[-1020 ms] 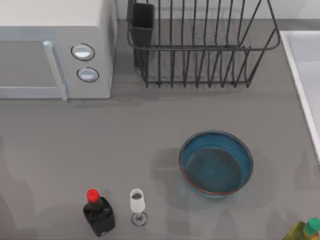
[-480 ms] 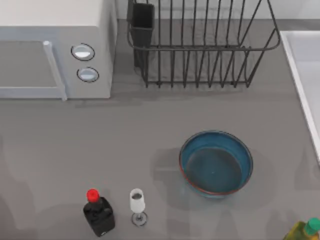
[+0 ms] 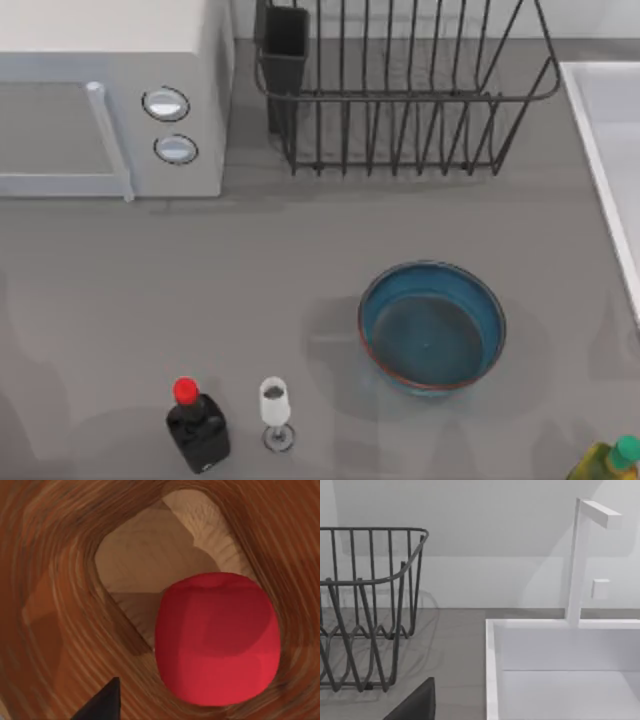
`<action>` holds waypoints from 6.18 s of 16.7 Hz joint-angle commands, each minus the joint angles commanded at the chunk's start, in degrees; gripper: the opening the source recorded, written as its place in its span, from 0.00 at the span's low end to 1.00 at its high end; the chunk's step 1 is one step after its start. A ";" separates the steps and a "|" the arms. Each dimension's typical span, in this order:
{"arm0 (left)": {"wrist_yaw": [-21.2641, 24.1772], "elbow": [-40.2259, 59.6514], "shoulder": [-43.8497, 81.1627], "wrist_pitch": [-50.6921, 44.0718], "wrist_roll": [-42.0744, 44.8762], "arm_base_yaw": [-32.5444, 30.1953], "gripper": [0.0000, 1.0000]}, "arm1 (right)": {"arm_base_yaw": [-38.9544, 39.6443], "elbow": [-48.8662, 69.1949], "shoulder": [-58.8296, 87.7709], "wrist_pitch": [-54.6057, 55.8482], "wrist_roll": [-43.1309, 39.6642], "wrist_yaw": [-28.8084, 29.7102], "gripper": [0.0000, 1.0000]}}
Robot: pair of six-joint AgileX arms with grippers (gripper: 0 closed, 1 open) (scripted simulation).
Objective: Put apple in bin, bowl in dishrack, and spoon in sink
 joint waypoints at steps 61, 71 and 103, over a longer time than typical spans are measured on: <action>7.75 -49.47 -75.54 59.29 -203.14 -22.42 1.00 | 21.37 61.97 77.81 -52.14 21.95 -0.52 1.00; 7.75 -49.47 -75.54 59.29 -203.14 -22.42 1.00 | 28.80 84.76 104.72 -70.04 29.60 0.04 1.00; 7.75 -49.47 -75.54 59.29 -203.14 -22.42 1.00 | 28.97 69.47 111.10 -48.38 29.87 0.08 0.17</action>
